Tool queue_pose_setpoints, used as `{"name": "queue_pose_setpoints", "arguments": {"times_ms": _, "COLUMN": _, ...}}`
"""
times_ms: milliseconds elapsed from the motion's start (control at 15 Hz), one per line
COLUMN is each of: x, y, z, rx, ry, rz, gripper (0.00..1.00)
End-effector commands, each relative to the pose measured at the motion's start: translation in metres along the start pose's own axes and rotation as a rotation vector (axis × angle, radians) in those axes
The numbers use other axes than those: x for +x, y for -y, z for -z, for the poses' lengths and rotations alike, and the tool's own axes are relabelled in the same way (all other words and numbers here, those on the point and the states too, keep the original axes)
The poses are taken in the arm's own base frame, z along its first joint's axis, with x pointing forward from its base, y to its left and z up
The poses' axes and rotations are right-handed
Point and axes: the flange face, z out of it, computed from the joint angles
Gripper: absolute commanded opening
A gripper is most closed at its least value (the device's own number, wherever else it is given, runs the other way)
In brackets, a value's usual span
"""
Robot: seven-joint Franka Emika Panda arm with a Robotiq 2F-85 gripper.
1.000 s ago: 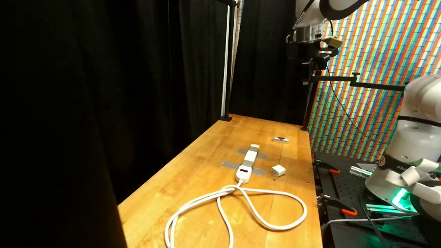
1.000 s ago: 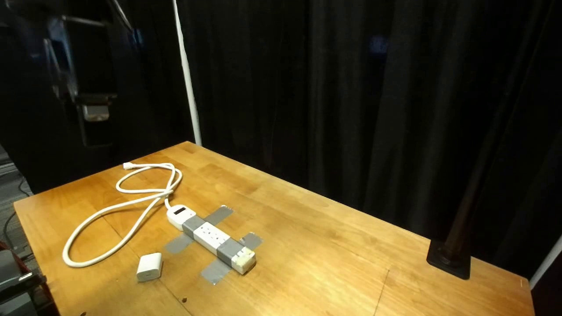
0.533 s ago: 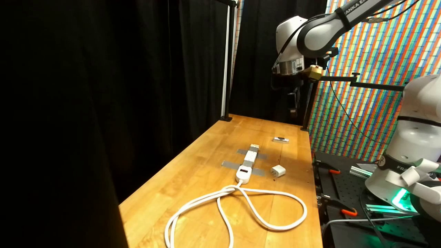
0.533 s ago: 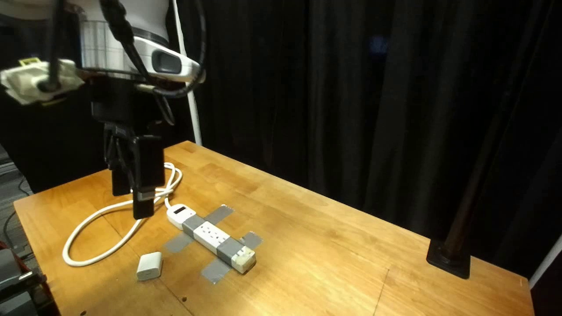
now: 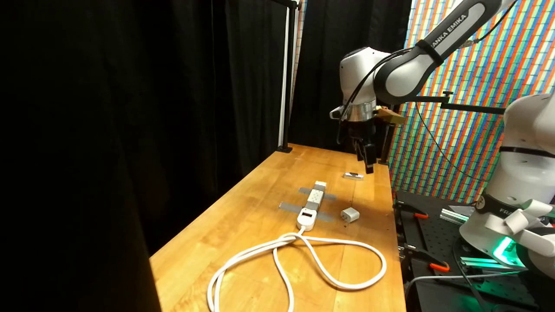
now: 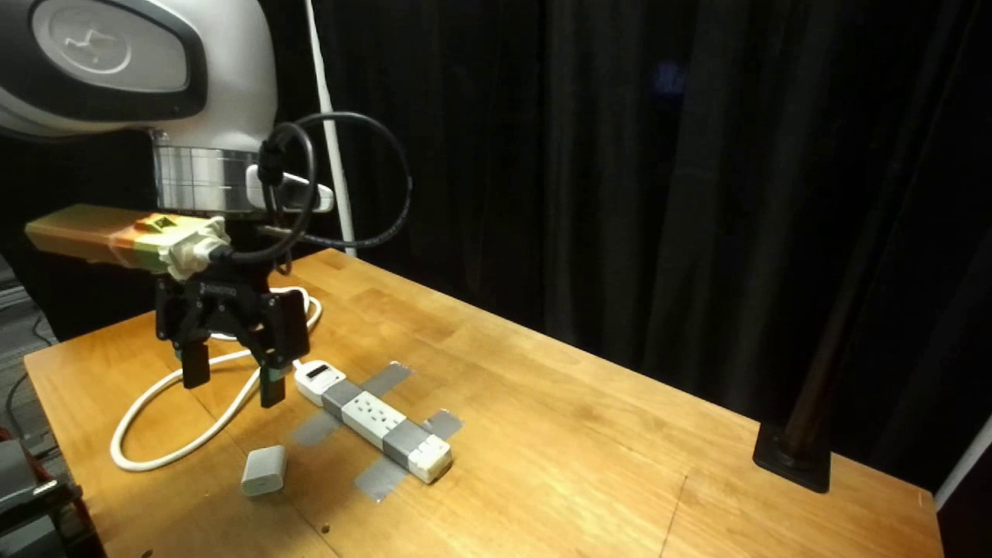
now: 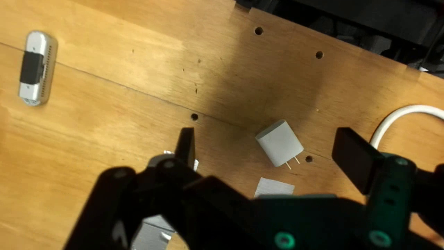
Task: Pick up the charger head and put it on the adapter
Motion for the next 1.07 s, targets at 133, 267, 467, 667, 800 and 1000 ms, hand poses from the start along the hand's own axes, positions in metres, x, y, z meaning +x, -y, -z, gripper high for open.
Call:
{"name": "queue_pose_setpoints", "arguments": {"times_ms": 133, "x": 0.011, "y": 0.013, "z": -0.04, "rx": -0.02, "ry": -0.097, "rz": 0.285, "gripper": 1.0}}
{"name": "queue_pose_setpoints", "arguments": {"times_ms": 267, "x": 0.015, "y": 0.014, "z": -0.053, "rx": -0.03, "ry": -0.136, "rz": 0.385, "gripper": 1.0}}
{"name": "queue_pose_setpoints", "arguments": {"times_ms": 467, "x": 0.027, "y": 0.018, "z": -0.072, "rx": -0.032, "ry": -0.18, "rz": 0.542, "gripper": 1.0}}
{"name": "queue_pose_setpoints", "arguments": {"times_ms": 667, "x": 0.038, "y": 0.025, "z": -0.093, "rx": 0.002, "ry": -0.208, "rz": 0.693, "gripper": 1.0}}
{"name": "queue_pose_setpoints", "arguments": {"times_ms": 800, "x": 0.045, "y": 0.034, "z": -0.108, "rx": 0.061, "ry": -0.197, "rz": 0.799, "gripper": 1.0}}
{"name": "queue_pose_setpoints", "arguments": {"times_ms": 1000, "x": 0.051, "y": 0.042, "z": -0.131, "rx": 0.119, "ry": -0.135, "rz": 0.79, "gripper": 1.0}}
